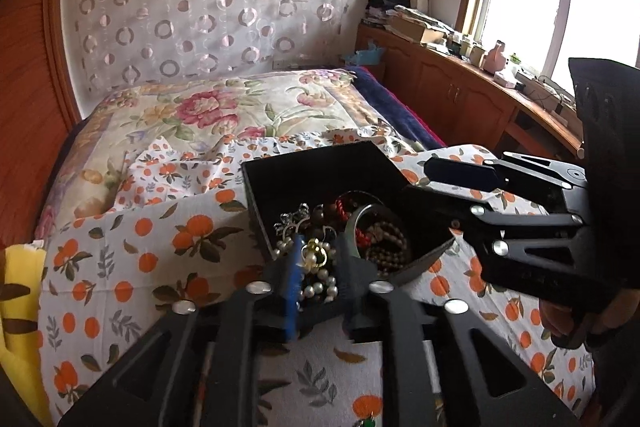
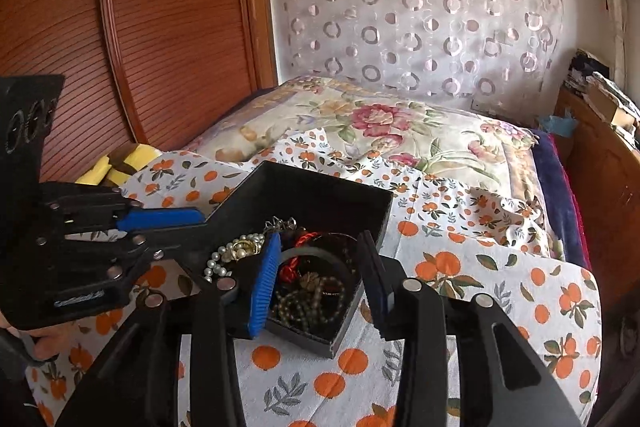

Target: Organize jewelry

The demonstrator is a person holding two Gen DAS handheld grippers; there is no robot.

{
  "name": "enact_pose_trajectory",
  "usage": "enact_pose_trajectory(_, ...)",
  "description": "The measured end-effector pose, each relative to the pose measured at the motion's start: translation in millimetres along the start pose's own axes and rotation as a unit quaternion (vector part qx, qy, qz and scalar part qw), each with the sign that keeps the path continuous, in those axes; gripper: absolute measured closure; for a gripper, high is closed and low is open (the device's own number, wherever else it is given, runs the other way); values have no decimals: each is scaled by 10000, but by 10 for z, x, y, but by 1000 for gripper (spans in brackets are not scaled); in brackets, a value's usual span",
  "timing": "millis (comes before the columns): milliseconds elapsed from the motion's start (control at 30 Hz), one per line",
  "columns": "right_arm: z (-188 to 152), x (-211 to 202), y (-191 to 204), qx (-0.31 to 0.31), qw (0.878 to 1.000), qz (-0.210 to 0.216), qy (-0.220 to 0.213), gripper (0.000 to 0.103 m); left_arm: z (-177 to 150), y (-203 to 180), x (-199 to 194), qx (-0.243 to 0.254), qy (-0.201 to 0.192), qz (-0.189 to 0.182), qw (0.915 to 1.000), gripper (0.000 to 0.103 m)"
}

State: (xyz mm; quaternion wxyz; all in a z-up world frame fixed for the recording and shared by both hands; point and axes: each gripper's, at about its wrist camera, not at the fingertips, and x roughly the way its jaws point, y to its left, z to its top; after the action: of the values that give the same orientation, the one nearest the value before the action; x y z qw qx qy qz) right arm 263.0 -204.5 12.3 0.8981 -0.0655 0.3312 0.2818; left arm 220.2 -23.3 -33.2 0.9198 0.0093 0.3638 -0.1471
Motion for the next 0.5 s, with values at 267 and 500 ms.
enact_pose_trajectory(267, -278, -278, 174, -11, 9999, 151, -48, 60, -500, -12, -286, 50, 166, -28, 9998, 81)
enact_pose_trajectory(500, -592, -429, 403, -125, 9994, 266, 198, 60, -995, -130, -336, 213, 591, -48, 9980, 81)
